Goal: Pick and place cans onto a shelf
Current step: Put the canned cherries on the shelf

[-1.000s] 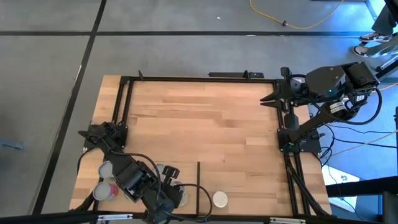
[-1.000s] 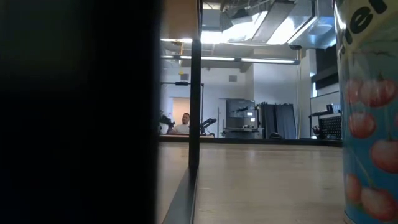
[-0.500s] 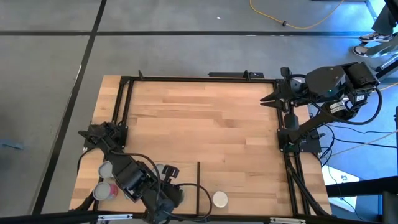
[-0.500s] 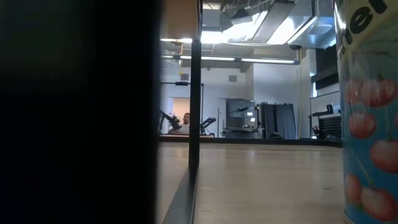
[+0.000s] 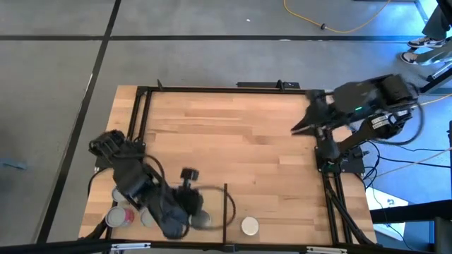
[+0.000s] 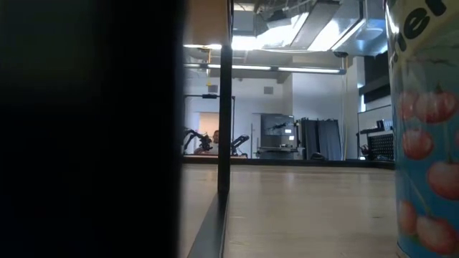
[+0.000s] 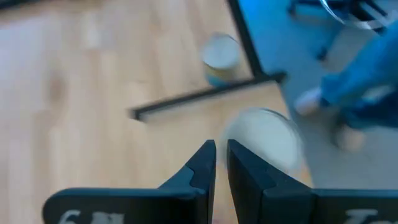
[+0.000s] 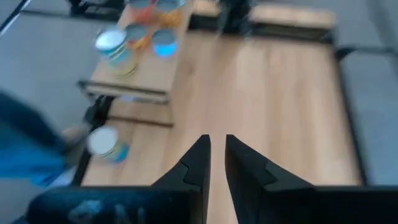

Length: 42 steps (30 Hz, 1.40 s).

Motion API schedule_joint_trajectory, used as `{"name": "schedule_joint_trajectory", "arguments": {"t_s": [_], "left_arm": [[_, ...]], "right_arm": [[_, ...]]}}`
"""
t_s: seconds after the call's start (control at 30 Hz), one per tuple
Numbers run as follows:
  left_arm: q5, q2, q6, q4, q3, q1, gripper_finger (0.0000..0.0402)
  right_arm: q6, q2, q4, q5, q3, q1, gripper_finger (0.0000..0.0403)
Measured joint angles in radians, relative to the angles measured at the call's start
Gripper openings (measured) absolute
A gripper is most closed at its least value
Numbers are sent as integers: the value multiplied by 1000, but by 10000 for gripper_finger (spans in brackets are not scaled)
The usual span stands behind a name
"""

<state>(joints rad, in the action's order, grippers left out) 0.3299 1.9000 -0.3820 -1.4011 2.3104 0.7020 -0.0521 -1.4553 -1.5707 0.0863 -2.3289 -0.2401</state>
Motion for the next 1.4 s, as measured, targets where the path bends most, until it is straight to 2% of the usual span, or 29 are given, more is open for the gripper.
{"name": "schedule_joint_trajectory", "arguments": {"t_s": [0.17, 0.37, 0.57, 0.7, 1.0, 1.23, 1.4], "left_arm": [[79, -82, -1, -7, 1, -33, 33], [97, -159, 0, -6, 1, -59, 33], [127, -202, 0, -32, 1, -62, 33], [129, -201, 18, -37, 1, -62, 33], [123, -201, 21, -102, 1, -54, 33], [122, -201, 23, -122, 1, -54, 33], [121, -201, 26, -134, 1, -54, 33]], "right_arm": [[-49, -41, 1, -145, 135, -19, 50], [-53, -91, 39, -306, 361, -69, 50], [-129, -167, 211, -383, 521, -87, 50], [-83, -225, 274, -403, 593, -116, 50], [-36, -381, 439, -395, 654, -162, 50], [-75, -469, 600, -456, 654, -189, 50], [-107, -506, 654, -451, 654, -201, 50]]}}
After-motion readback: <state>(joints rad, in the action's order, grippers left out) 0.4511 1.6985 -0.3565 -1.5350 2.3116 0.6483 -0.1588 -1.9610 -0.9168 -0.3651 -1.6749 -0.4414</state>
